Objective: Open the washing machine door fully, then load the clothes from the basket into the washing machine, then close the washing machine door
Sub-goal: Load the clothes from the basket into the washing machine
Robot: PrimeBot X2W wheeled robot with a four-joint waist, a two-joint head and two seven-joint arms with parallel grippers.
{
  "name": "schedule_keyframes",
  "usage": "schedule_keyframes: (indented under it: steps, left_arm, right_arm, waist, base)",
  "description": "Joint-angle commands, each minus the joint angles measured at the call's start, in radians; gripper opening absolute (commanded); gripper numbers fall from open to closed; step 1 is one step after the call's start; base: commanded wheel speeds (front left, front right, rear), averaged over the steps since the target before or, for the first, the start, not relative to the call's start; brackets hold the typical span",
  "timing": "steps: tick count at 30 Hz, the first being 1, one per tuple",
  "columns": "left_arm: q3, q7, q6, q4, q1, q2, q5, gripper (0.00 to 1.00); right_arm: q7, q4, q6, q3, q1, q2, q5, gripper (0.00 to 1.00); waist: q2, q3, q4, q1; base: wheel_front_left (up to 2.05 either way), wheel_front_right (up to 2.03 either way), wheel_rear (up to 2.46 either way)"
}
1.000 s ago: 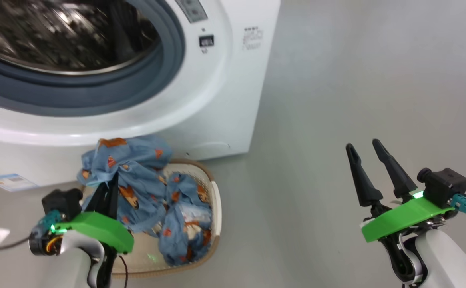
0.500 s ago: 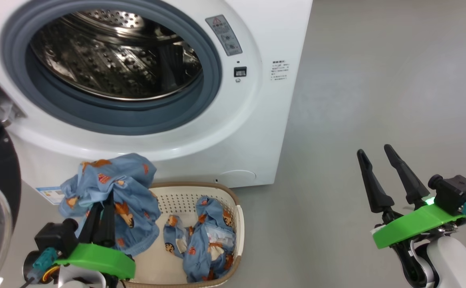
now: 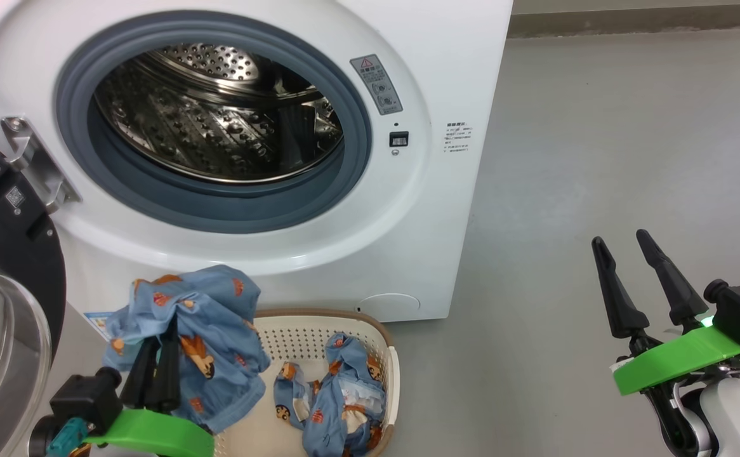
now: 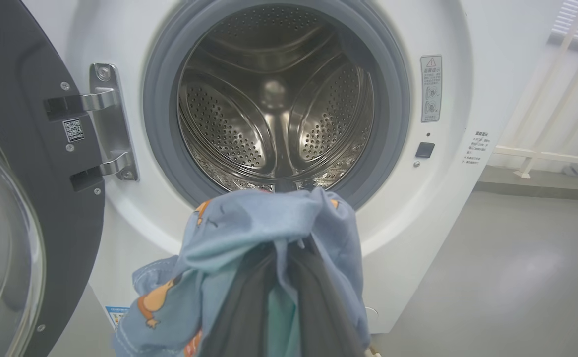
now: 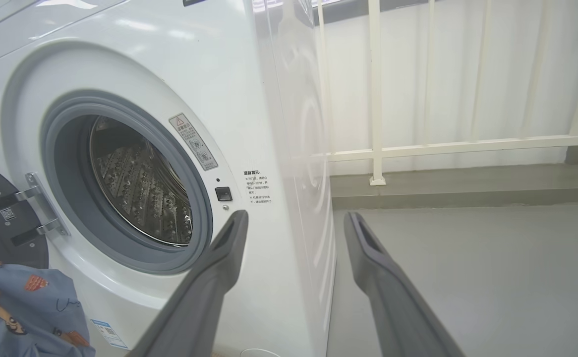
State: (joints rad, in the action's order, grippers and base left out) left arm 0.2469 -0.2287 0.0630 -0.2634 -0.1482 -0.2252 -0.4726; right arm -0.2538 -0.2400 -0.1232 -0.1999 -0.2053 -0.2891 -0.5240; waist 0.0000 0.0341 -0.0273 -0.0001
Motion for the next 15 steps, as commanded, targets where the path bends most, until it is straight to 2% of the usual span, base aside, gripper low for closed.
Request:
schedule_keyframes:
  steps: [1,15]
  left_arm:
    - [-0.040,-0.001,0.008,0.037,-0.013,-0.022,-0.008,0.00]
    - [-0.041,0.001,0.019,0.068,0.003,-0.022,-0.024,0.00]
  right_arm:
    - [-0.008,0.026,-0.008,-0.015,0.008,-0.020,0.014,1.00]
    - [-0.008,0.031,-0.008,-0.016,0.003,-0.021,0.019,1.00]
  waist:
    - [0.0000,0.000,-0.002,0.0001]
    - [0.0000,0.009,-0.015,0.0001]
  base:
    - [0.00,0.00,0.00]
    - [0.00,0.00,0.00]
